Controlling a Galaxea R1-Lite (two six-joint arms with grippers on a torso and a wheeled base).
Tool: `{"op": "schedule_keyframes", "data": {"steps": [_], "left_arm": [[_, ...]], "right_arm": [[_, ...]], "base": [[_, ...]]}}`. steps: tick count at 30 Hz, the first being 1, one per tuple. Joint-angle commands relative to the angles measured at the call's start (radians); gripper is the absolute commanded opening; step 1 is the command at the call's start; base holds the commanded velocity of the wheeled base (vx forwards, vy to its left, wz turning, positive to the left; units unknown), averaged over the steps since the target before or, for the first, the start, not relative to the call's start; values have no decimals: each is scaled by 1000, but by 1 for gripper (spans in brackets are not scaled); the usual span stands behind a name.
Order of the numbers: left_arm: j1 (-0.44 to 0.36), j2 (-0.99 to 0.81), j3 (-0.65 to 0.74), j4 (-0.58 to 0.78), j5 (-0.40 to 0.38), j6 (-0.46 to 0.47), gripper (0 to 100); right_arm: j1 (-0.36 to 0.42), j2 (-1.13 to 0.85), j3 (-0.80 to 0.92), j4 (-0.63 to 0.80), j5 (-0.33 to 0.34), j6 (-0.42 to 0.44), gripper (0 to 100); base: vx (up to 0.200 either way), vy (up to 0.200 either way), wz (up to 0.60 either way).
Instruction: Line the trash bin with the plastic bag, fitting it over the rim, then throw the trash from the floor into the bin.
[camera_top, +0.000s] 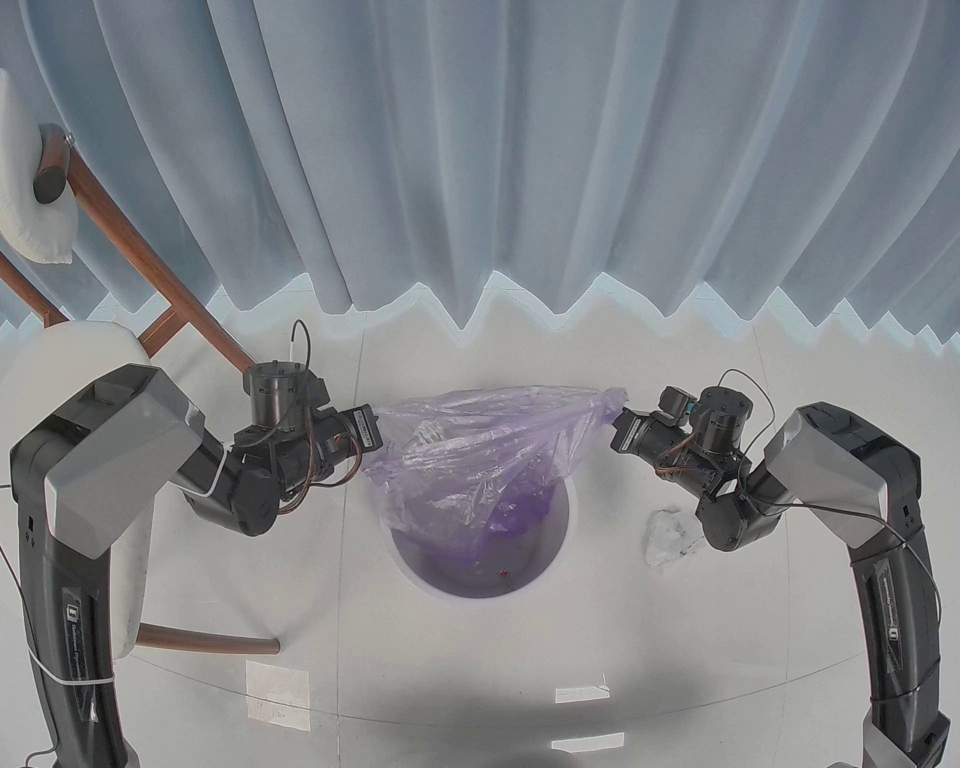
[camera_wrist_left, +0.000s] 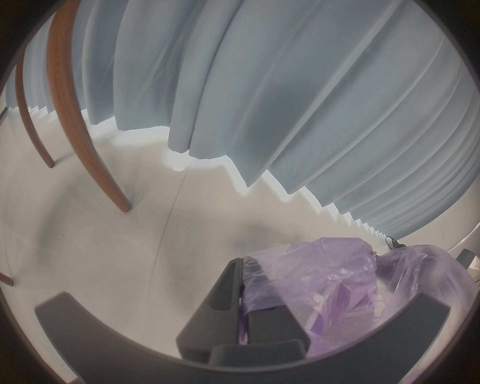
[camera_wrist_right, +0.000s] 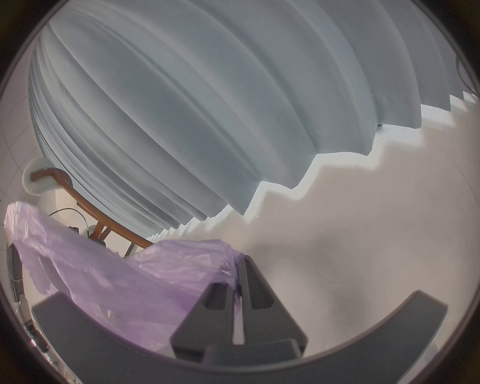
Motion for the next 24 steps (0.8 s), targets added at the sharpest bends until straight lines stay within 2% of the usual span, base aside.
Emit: {"op": "schedule_keyframes", "data": {"steps": [1,5,6,7,10,11,13,15,19,24], "left_arm": [[-2,8,22,-7,-8,-2,0],[-10,-21,71,-11,-14,-2,0],[-12,-34,87,-11,-16,-2,0],[-13,-37,94,-11,-16,-2,0],[-13,-66,141,-30,-17,-2,0],[-13,-66,141,-30,-17,-2,0],[-15,-71,167,-72,-17,-2,0],[-16,-74,187,-99,-17,-2,0],[-25,-95,232,-122,-17,-2,0],[-33,-130,298,-161,-17,-2,0]], "right_arm": [[-1,12,7,-11,-1,-1,0],[-6,-8,22,-31,-1,0,0],[-4,-19,47,-53,-1,2,100],[-6,-23,56,-61,0,4,100],[-4,-120,257,-216,8,43,100],[-4,-120,257,-216,8,43,100],[-4,-208,417,-312,13,36,100],[-15,-275,504,-332,33,42,100],[-64,-425,608,-286,139,92,100],[-72,-602,608,-107,143,178,100]], "base": [[0,0,0],[0,0,0],[0,0,0],[0,0,0],[0,0,0],[0,0,0],[0,0,0],[0,0,0],[0,0,0],[0,0,0]]}}
